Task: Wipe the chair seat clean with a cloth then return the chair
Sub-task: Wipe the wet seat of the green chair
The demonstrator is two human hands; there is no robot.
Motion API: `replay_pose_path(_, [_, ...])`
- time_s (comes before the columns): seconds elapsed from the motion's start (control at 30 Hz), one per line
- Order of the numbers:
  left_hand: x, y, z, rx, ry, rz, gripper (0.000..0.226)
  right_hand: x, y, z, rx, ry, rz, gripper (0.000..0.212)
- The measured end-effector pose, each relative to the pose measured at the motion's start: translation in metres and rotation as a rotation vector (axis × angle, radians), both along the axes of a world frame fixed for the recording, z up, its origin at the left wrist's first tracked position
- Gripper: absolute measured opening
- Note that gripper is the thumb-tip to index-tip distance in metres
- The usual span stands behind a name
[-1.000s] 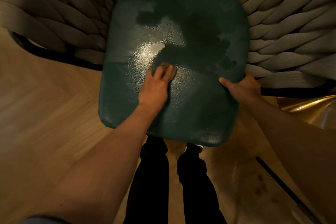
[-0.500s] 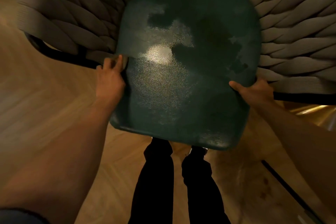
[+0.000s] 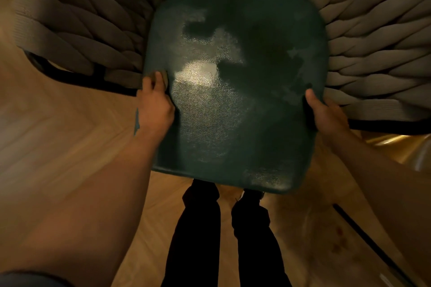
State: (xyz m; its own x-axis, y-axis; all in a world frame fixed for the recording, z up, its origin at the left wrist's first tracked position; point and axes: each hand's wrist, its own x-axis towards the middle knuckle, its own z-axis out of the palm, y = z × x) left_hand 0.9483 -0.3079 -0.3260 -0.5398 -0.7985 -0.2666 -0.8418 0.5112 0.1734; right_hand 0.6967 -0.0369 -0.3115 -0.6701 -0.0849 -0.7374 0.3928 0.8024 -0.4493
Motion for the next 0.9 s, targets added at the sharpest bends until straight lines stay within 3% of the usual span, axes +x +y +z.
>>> replay_pose_path(0.07, [-0.015, 0.018, -0.002, 0.01, 0.054, -0.032, 0.062, -0.007, 0.005, -0.009, 0.006, -0.024, -0.022, 0.122])
replay_pose_path(0.13, [-0.034, 0.04, -0.001, 0.049, 0.09, -0.069, 0.063, -0.016, 0.013, -0.027, -0.015, -0.071, -0.068, 0.137])
replay_pose_path(0.27, [-0.077, 0.092, 0.002, 0.164, 0.072, -0.131, 0.067, -0.031, 0.032, -0.055, -0.073, -0.145, -0.14, 0.134])
replay_pose_path(0.53, [-0.149, 0.174, 0.016, 0.206, 0.008, -0.326, 0.068, -0.019, 0.023, -0.019, -0.239, -0.225, -0.292, 0.139])
replay_pose_path(0.7, [-0.177, 0.214, 0.004, 0.252, 0.042, -0.454, 0.064, -0.01, 0.012, 0.002, -0.273, -0.222, -0.248, 0.077])
replay_pose_path(0.9, [-0.192, 0.231, 0.008, 0.348, 0.079, -0.509, 0.049, -0.011, 0.011, -0.009, -0.258, -0.172, -0.22, 0.065])
